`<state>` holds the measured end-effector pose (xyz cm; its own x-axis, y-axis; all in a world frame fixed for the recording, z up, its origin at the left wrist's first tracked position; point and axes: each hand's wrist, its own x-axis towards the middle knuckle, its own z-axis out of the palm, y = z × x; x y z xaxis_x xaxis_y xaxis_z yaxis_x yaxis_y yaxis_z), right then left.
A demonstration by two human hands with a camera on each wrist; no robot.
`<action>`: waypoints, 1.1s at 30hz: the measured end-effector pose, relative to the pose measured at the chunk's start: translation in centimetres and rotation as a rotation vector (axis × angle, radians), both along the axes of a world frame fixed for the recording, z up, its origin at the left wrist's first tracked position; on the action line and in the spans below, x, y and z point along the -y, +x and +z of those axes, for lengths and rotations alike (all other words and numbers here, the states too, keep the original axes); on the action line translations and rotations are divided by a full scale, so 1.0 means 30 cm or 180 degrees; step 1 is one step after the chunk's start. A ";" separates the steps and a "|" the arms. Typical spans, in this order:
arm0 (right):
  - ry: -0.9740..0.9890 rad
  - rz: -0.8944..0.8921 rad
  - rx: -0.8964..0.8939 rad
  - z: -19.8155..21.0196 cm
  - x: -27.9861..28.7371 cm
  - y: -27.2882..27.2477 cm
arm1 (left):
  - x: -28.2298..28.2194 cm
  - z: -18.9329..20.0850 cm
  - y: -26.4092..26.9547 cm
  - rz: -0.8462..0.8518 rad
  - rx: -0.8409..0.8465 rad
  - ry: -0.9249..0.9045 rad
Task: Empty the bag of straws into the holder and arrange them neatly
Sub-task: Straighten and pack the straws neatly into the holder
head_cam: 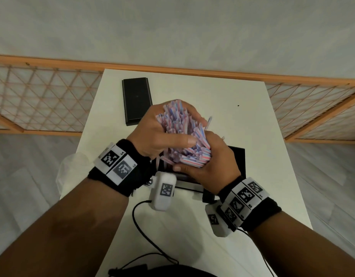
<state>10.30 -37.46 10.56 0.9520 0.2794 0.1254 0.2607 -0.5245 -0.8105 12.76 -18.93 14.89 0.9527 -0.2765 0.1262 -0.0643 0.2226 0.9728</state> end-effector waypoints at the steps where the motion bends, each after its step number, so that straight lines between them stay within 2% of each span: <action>1: -0.0177 -0.0008 0.0020 -0.006 0.000 0.003 | -0.019 -0.005 0.004 0.0045 -0.0035 0.0040; 3: -0.0592 0.0058 -0.0186 -0.021 0.011 0.004 | -0.066 -0.037 -0.002 0.0250 -0.0270 -0.0009; 6: -0.0718 0.0140 -0.0434 -0.039 0.045 -0.001 | -0.133 -0.087 -0.026 0.0670 -0.0653 -0.0423; 10: -0.0939 -0.0203 -0.0485 -0.024 0.075 -0.004 | -0.138 -0.126 -0.059 0.1321 -0.1169 -0.1113; 13: -0.1286 -0.0322 -0.0545 -0.001 0.107 -0.011 | -0.125 -0.141 -0.089 0.1325 -0.1391 -0.1472; 16: -0.1577 -0.0473 -0.0669 0.023 0.152 -0.017 | -0.098 -0.140 -0.123 0.1047 -0.1404 -0.1473; 19: -0.1550 -0.0680 -0.0784 0.038 0.157 -0.002 | -0.072 -0.126 -0.137 0.0987 -0.1463 -0.1587; 24: -0.1163 -0.0427 -0.0630 0.032 0.092 0.040 | -0.056 -0.098 -0.116 0.1881 -0.1939 -0.1459; 27: -0.1135 -0.0227 -0.0609 0.032 0.057 0.053 | -0.052 -0.084 -0.118 0.2160 -0.1993 -0.1391; 30: -0.1094 -0.0177 -0.0676 0.035 0.028 0.074 | -0.062 -0.090 -0.123 0.2032 -0.2124 -0.1217; 33: -0.1240 0.0067 -0.0648 0.053 0.004 0.102 | -0.076 -0.092 -0.133 0.1647 -0.2224 -0.0905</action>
